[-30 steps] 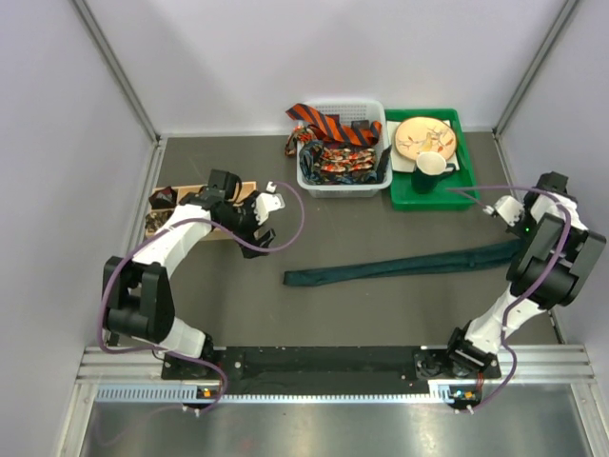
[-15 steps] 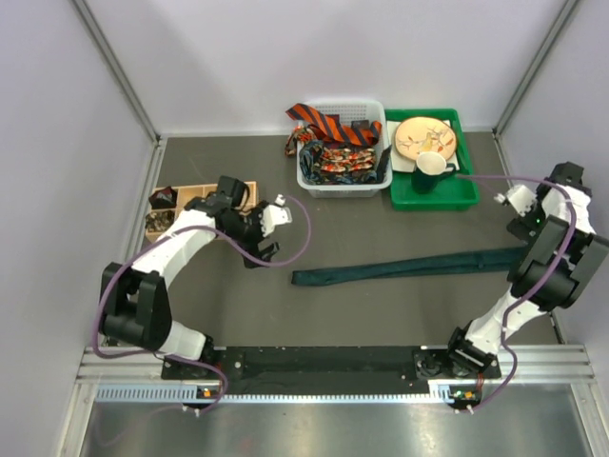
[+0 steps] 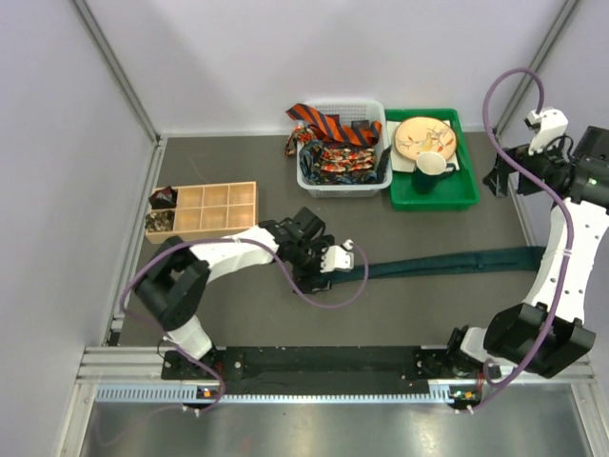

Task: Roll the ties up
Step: Flatten out the tie at the center of the board.

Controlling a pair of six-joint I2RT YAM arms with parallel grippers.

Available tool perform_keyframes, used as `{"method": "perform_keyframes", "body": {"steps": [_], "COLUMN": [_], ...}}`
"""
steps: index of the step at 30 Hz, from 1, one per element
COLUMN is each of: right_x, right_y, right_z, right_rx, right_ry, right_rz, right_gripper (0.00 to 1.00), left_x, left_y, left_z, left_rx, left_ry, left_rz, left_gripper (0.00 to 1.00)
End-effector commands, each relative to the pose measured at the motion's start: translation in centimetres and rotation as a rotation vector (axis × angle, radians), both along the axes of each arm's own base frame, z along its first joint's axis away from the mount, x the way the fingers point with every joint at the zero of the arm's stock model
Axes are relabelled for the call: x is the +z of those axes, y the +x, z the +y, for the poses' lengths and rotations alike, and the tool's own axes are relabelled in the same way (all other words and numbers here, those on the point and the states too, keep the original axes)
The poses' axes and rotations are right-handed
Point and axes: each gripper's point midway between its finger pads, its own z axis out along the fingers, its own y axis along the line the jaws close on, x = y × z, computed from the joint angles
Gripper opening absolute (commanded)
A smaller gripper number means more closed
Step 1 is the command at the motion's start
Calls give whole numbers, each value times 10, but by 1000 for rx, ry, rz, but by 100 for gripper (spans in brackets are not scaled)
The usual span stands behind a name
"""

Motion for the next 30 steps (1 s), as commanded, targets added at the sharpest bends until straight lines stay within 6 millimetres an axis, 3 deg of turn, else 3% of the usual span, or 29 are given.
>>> {"method": "perform_keyframes", "body": {"steps": [1,6,11,13,14,17,26,30], "right_x": [6,-5,-29,-44,-49,-70,-119,-127], "right_y": [7,3,-6,-9,-9,-14,-24,-28], "right_z": [71,85,102,109,111,122,168,194], "right_rx": [166,170,179,184,186,188,256,283], "right_ry": [348,425,468,486,490,527,575,606], "right_rz": [17,78,177,220,229,286,428,464], "right_gripper": [99,99,99,99,99,99,98,95], "left_x": [5,-13,-35,-38,-38,-41,-38,-22], "left_y": [27,28,38,43,44,45,38,37], "left_z": [-37,-56,-43,-32,-28,-11,25,26], "left_rx": [14,7,45,61,58,66,67,68], "left_ry": [-45,-24,92,111,115,154,175,109], "left_rz": [-82,-96,-89,-79,-81,-70,-35,-25], "left_gripper": [99,99,77,66,55,43,38,61]}}
